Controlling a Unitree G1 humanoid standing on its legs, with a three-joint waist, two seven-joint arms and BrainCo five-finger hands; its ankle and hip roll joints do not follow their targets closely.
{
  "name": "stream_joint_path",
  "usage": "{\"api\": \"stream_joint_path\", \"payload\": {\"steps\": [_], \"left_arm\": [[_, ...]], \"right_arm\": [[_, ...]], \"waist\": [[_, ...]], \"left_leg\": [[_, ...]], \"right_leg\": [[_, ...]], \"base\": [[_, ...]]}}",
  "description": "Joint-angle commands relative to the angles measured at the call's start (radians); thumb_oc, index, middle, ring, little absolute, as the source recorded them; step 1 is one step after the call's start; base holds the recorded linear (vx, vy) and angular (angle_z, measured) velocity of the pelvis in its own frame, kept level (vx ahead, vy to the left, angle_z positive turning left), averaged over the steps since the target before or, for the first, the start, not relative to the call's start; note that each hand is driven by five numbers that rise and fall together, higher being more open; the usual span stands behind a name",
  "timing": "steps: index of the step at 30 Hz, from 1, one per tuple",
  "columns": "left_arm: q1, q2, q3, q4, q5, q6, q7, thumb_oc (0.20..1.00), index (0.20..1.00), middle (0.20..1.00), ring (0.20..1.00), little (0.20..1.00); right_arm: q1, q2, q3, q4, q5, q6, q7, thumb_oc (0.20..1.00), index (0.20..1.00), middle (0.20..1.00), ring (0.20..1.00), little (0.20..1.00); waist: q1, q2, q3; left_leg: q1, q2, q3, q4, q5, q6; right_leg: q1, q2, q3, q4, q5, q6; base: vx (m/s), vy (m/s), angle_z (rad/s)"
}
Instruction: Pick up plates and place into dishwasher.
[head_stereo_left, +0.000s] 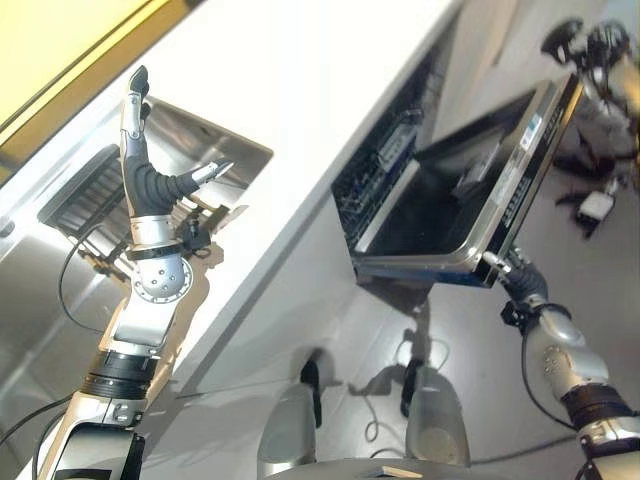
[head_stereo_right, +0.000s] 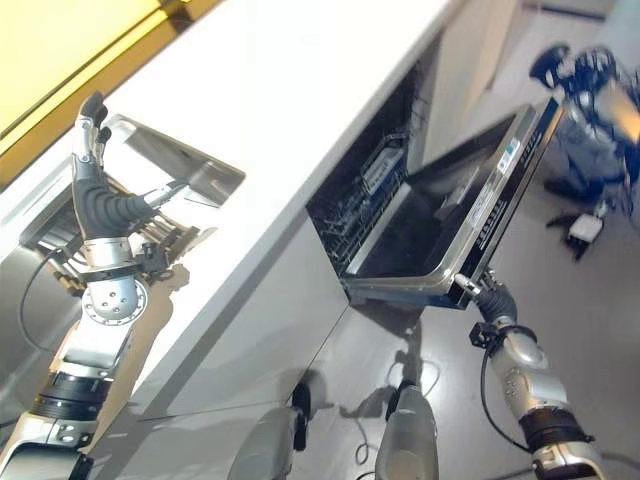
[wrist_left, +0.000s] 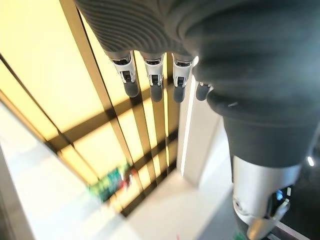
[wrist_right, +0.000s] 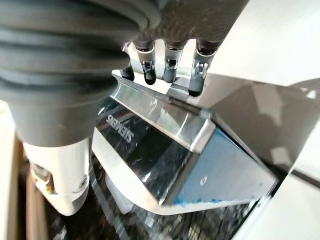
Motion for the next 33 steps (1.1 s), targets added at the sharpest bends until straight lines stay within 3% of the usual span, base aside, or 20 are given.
{"api": "stream_joint_path", "payload": {"steps": [1,10,15,24,32,33], "left_arm": [[-0.005,0.102,0.033,-0.030,-0.012,-0.063,-0.029,1.000,1.000,1.000,1.000,1.000],[0.093,0.100,0.108,-0.033,-0.046,-0.128,-0.104,1.000,1.000,1.000,1.000,1.000],[0.104,0.100,0.124,-0.028,-0.058,-0.146,-0.151,1.000,1.000,1.000,1.000,1.000],[0.122,0.085,0.127,-0.043,-0.070,-0.134,-0.178,1.000,1.000,1.000,1.000,1.000],[0.158,0.030,0.129,-0.071,-0.050,-0.113,-0.142,1.000,1.000,1.000,1.000,1.000],[0.169,0.026,0.133,-0.073,-0.054,-0.121,-0.132,1.000,1.000,1.000,1.000,1.000]], "right_arm": [[-0.320,0.133,0.062,-0.195,0.006,-0.160,0.145,1.000,1.000,1.000,1.000,1.000],[-0.285,0.149,0.044,-0.198,0.006,-0.166,0.146,1.000,1.000,1.000,1.000,1.000],[-0.271,0.167,0.041,-0.202,-0.006,-0.163,0.119,1.000,1.000,1.000,1.000,1.000],[-0.157,0.197,0.032,-0.275,-0.061,-0.149,0.070,1.000,1.000,1.000,1.000,1.000],[-0.014,0.173,0.031,-0.441,-0.184,-0.052,-0.031,1.000,1.000,1.000,1.000,1.000],[0.008,0.164,0.028,-0.465,-0.197,-0.011,-0.060,1.000,1.000,1.000,1.000,1.000]], "waist": [[0.116,-0.112,-0.099],[0.175,-0.173,-0.177],[0.176,-0.188,-0.198],[0.132,-0.168,-0.221],[0.045,-0.148,-0.243],[0.032,-0.145,-0.245]], "left_leg": [[-0.003,-0.069,0.056,0.069,-0.068,0.046],[0.062,-0.056,0.048,-0.015,-0.055,0.053],[0.090,-0.040,0.051,-0.057,-0.043,0.054],[0.145,0.004,0.087,-0.137,-0.004,0.042],[0.205,0.061,0.133,-0.218,0.043,0.013],[0.213,0.070,0.136,-0.226,0.048,0.008]], "right_leg": [[0.289,-0.124,0.152,-0.312,0.126,0.105],[0.355,-0.127,0.104,-0.369,0.201,0.145],[0.366,-0.114,0.093,-0.381,0.212,0.150],[0.369,-0.074,0.100,-0.418,0.177,0.148],[0.358,-0.013,0.133,-0.457,0.146,0.137],[0.354,-0.002,0.141,-0.459,0.144,0.129]], "base": [[0.15,-0.042,0.37],[0.05,-0.054,0.56],[-0.02,-0.080,0.02],[-0.08,-0.053,-0.11],[-0.13,-0.051,-0.16],[-0.20,-0.070,-0.21]]}}
